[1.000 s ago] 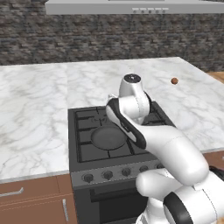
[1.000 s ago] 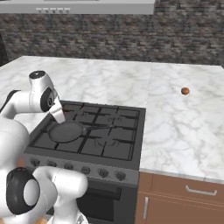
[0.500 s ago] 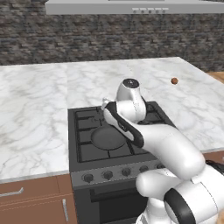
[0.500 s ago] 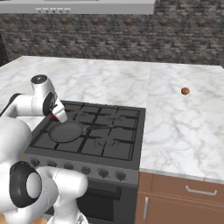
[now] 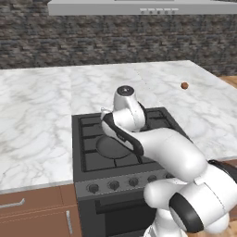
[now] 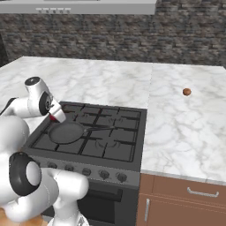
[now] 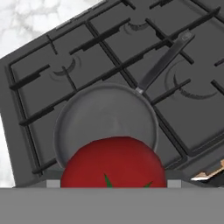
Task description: Place the pan on the front left burner on the stove. Then place the tomato and the onion in the pan and turn on the front left burner.
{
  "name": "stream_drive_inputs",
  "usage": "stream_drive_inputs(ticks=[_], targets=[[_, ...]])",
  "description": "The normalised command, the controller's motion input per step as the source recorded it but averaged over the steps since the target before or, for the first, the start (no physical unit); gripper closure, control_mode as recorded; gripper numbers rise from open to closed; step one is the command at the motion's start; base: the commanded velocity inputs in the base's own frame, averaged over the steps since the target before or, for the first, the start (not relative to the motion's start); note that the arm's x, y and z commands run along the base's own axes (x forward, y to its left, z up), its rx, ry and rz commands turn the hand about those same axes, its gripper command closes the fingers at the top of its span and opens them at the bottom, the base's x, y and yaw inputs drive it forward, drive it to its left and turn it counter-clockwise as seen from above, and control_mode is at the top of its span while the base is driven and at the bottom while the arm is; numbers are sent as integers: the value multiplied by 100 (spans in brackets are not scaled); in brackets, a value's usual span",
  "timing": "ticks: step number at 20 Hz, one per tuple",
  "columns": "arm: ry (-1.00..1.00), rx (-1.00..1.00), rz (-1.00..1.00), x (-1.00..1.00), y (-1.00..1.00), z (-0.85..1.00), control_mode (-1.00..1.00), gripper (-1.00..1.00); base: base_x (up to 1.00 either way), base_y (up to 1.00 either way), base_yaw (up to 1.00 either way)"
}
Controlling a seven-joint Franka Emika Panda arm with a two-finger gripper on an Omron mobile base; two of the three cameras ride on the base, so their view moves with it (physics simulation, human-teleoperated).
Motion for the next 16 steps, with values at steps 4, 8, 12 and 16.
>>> stream_drive_inputs(ticks=[4,8,12,16], targets=[[3,-9,3,18,8,-11,-100,100,0,0,0],[5,-5,5,22,2,-12,-100,100,0,0,0],[6,-2,5,23,0,-11,-100,100,0,0,0],[6,0,6,22,1,-13,-100,100,0,0,0]])
